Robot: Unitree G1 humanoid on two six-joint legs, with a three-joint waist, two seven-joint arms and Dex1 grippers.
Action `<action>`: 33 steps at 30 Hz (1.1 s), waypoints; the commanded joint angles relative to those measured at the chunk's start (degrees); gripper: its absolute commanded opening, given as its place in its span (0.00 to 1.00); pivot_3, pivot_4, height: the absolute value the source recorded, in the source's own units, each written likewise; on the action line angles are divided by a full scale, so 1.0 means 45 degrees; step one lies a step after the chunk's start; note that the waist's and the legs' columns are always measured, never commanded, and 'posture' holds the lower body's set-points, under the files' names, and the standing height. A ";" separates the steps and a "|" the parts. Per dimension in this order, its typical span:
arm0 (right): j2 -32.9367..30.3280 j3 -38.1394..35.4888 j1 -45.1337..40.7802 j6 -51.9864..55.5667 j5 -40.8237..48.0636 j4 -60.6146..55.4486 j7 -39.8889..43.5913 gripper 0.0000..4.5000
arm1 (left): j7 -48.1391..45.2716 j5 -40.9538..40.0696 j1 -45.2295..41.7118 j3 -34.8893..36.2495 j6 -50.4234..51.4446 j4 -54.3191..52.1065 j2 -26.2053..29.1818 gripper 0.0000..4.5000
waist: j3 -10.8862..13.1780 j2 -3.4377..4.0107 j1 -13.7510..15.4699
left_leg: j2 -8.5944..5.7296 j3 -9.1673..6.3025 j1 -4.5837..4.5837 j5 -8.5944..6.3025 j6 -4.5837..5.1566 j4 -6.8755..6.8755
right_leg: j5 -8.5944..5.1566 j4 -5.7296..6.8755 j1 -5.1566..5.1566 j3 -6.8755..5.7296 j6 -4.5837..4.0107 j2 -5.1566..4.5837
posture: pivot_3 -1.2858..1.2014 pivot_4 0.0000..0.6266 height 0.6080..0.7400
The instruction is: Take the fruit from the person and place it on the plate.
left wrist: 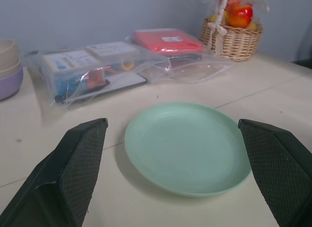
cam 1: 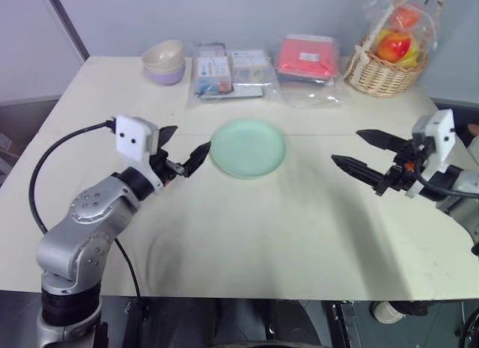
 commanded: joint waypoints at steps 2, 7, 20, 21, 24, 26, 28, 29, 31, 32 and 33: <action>0.0005 -0.0143 -0.0165 -0.0259 -0.0036 -0.0076 0.0031 1.00 | 0.0059 -0.0073 0.0029 0.0192 -0.0143 -0.0382 0.0035 1.00 | 0.0000 0.0000 0.0008 | 0.0000 0.0000 0.0000 0.0000 0.0000 0.0000 | 0.0000 0.0000 0.0001 0.0000 0.0000 -0.0001 | 0.52 0.24 1.00; 0.0070 -0.0142 -0.0160 -0.0309 -0.0135 -0.0064 -0.0028 1.00 | -0.0011 -0.0064 -0.0008 0.0162 -0.0119 -0.0343 0.0115 1.00 | 0.0000 0.0000 0.0009 | 0.0000 0.0000 0.0000 0.0000 0.0000 0.0001 | 0.0000 0.0000 0.0001 0.0001 0.0000 -0.0001 | 0.52 0.24 1.00; 0.0169 -0.0084 -0.0257 -0.0499 -0.0285 0.0185 0.0121 1.00 | 0.0073 0.0117 -0.0021 0.0153 -0.0142 -0.0305 0.0192 1.00 | 0.0000 0.0000 0.0002 | 0.0000 0.0000 0.0000 0.0000 0.0000 0.0000 | 0.0000 0.0000 0.0000 0.0000 0.0000 -0.0001 | 0.52 0.24 1.00; 0.0177 -0.0054 -0.0288 -0.0515 -0.0313 0.0218 0.0128 1.00 | 0.0075 0.0130 -0.0021 0.0155 -0.0156 -0.0291 0.0183 1.00 | 0.0000 0.0000 0.0004 | 0.0000 0.0000 0.0000 0.0000 0.0000 0.0000 | 0.0000 0.0000 0.0000 0.0000 0.0000 -0.0001 | 0.52 0.24 1.00; 0.0190 -0.0017 -0.0331 -0.0529 -0.0357 0.0264 0.0159 1.00 | 0.0091 0.0186 -0.0007 0.0119 -0.0185 -0.0291 0.0145 1.00 | 0.0000 0.0000 0.0006 | 0.0000 0.0000 0.0000 0.0000 0.0000 0.0000 | 0.0000 0.0000 0.0001 0.0000 0.0000 -0.0001 | 0.52 0.24 1.00; 0.0177 0.0008 -0.0344 -0.0555 -0.0383 0.0303 0.0179 1.00 | 0.0100 0.0215 -0.0009 0.0103 -0.0195 -0.0283 0.0117 1.00 | 0.0000 0.0000 0.0008 | 0.0000 0.0001 0.0000 0.0000 0.0000 0.0000 | 0.0000 -0.0001 0.0001 0.0000 0.0000 -0.0001 | 0.52 0.24 1.00; 0.0169 0.0027 -0.0370 -0.0564 -0.0378 0.0324 0.0171 1.00 | 0.0078 0.0239 -0.0017 0.0105 -0.0204 -0.0262 0.0116 1.00 | 0.0000 0.0000 0.0008 | 0.0000 0.0000 0.0000 0.0000 0.0000 0.0001 | 0.0000 0.0000 0.0001 0.0000 0.0000 -0.0001 | 0.52 0.24 1.00; 0.0154 0.0023 -0.0372 -0.0567 -0.0366 0.0330 0.0177 1.00 | 0.0071 0.0256 -0.0021 0.0106 -0.0208 -0.0255 0.0111 1.00 | 0.0000 0.0000 0.0008 | 0.0000 0.0000 0.0000 0.0000 0.0000 0.0001 | 0.0000 -0.0001 0.0001 0.0000 0.0000 -0.0001 | 0.52 0.24 1.00; 0.0132 0.0016 -0.0383 -0.0587 -0.0361 0.0355 0.0171 1.00 | 0.0058 0.0296 -0.0044 0.0104 -0.0228 -0.0226 0.0097 1.00 | 0.0000 0.0000 0.0008 | 0.0000 0.0000 0.0000 0.0000 0.0000 0.0000 | 0.0000 0.0000 0.0000 0.0000 0.0000 -0.0001 | 0.52 0.24 1.00; 0.0127 0.0021 -0.0395 -0.0596 -0.0365 0.0367 0.0159 1.00 | 0.0051 0.0310 -0.0060 0.0102 -0.0238 -0.0207 0.0093 1.00 | 0.0000 0.0000 0.0005 | 0.0000 0.0000 0.0000 0.0000 0.0000 0.0000 | 0.0000 0.0000 0.0001 0.0000 0.0000 -0.0001 | 0.52 0.24 1.00; 0.0126 0.0021 -0.0408 -0.0600 -0.0358 0.0370 0.0150 1.00 | 0.0046 0.0324 -0.0083 0.0099 -0.0249 -0.0182 0.0090 1.00 | 0.0000 0.0000 0.0003 | -0.0001 0.0001 0.0000 0.0000 0.0000 0.0000 | 0.0000 0.0000 0.0000 0.0001 0.0000 -0.0001 | 0.52 0.24 1.00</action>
